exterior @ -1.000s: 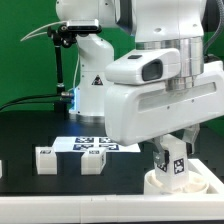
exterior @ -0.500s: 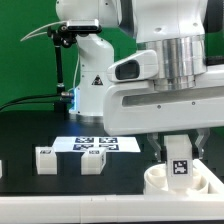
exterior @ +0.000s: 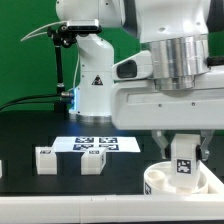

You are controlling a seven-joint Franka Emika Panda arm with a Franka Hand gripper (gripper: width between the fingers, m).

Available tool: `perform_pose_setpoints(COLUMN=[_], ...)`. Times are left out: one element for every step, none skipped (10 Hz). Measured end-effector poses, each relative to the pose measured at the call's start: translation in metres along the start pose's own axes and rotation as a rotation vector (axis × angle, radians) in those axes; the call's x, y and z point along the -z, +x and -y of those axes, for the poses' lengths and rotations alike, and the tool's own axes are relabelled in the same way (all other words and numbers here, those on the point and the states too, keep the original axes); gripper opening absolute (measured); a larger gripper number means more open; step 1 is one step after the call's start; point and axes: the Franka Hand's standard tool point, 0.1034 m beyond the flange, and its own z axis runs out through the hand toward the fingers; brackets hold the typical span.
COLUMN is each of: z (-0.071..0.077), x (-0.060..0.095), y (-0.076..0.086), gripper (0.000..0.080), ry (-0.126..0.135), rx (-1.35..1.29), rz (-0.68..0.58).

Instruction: Assemble stool

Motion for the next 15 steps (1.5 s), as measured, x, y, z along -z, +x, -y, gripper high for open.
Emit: perform_pose_setpoints(z=[-0.001, -0.002, -0.002, -0.001, -0.001, 0.0, 0.0, 0.0, 0.002, 0.006, 0.01, 0.011, 0.013, 0.013, 0.013], x=[-0.001, -0.001, -0.001, -0.002, -0.002, -0.003, -0.003, -0.003, -0.003, -0.004, -0.006, -0.008, -0.009, -0.009, -0.009], y=[-0.002, -0.003, -0.005, -0.007, -0.008, -0.009, -0.01, -0.011, -0.012, -0.016, -0.019, -0.02, -0.021, -0.022, -0.022], gripper=[0.0337, 0.0337, 0.0338, 0.0338, 0.0338, 0.0338, 0.0338, 0.0338, 0.0338, 0.0338, 0.0338, 0.0338, 0.0338, 0.0338, 0.0338], ry=[0.01, 0.023, 0.028, 0.032, 0.036, 0.039, 0.04, 0.045, 0.05, 0.056, 0.065, 0.07, 0.075, 0.074, 0.074], rx=[-0.129, -0.301, -0.407, -0.451, -0.521, -0.572, -0.598, -0.686, -0.775, -1.022, -1.18, -1.306, -1.354, -1.337, -1.3], rz=[-0.025, -0.022, -0.027, -0.023, -0.013, -0.005, -0.002, 0.007, 0.017, 0.036, 0.047, 0.054, 0.053, 0.05, 0.049])
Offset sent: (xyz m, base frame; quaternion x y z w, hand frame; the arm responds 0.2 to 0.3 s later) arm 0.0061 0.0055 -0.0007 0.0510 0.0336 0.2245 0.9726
